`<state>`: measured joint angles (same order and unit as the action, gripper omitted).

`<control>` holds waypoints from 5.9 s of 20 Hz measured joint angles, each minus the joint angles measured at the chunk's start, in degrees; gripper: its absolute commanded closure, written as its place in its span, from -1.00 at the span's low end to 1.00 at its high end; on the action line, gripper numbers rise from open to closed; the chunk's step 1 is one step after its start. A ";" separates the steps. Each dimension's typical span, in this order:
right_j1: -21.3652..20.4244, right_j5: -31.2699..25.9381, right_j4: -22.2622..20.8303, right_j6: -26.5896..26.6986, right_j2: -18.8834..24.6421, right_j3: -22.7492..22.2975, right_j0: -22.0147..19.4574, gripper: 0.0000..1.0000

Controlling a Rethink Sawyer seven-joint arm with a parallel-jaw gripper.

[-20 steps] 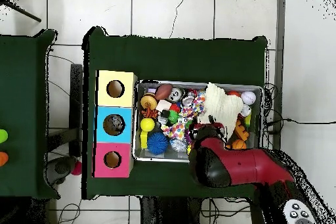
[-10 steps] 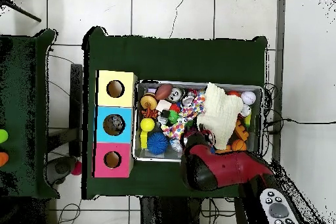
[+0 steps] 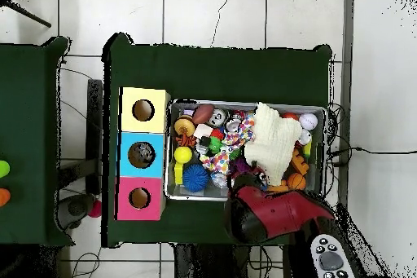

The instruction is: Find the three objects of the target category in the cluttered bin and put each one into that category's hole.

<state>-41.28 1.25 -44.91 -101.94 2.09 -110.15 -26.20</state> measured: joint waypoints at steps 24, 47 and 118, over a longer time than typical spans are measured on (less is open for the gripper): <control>6.50 11.80 2.16 0.00 -13.87 6.32 6.44 -1.00; 12.94 13.62 3.28 0.00 -14.29 8.15 2.84 -1.00; 12.36 -1.07 11.14 -0.22 45.49 -13.70 -34.84 1.00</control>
<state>-28.92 0.18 -33.77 -102.17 47.58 -123.85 -61.05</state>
